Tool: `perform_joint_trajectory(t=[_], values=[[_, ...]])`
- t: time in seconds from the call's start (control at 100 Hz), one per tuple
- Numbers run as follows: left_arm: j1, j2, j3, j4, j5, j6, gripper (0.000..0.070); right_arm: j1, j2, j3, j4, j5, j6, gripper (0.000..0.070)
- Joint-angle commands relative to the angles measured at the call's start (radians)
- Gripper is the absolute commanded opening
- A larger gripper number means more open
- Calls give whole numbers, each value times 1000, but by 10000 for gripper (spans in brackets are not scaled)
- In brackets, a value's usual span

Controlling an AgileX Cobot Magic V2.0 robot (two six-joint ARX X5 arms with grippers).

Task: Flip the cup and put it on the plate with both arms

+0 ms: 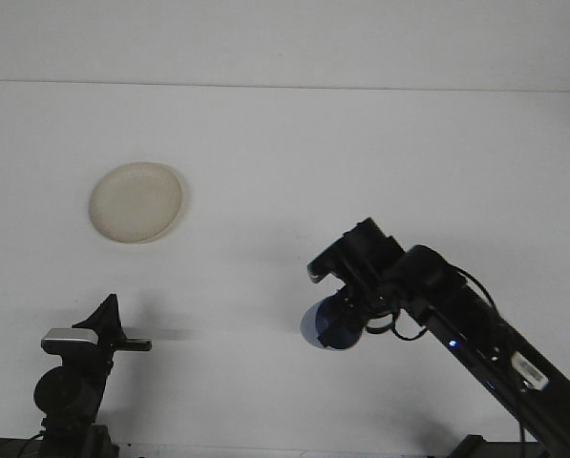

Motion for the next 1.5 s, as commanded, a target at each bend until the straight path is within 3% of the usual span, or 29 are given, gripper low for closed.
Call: perform_joint_trajectory(t=[0.0, 0.53, 1.18, 1.24, 1.38, 1.49], values=[[-2, -1, 2, 10, -3, -2, 16, 40, 76, 54, -19, 23, -26, 0], [-2, -1, 2, 10, -3, -1, 15, 175, 348, 132, -51, 117, -50, 1], [-2, -1, 2, 10, -3, -1, 15, 188, 400, 129, -25, 89, -52, 6], [-2, -1, 2, 11, -3, -1, 15, 190, 400, 129, -24, 87, -56, 32], [-2, -1, 2, 11, -3, -5, 15, 190, 400, 129, -28, 87, -55, 263], [-2, -1, 2, 14, -3, -80, 15, 189, 396, 135, -48, 90, -55, 335]])
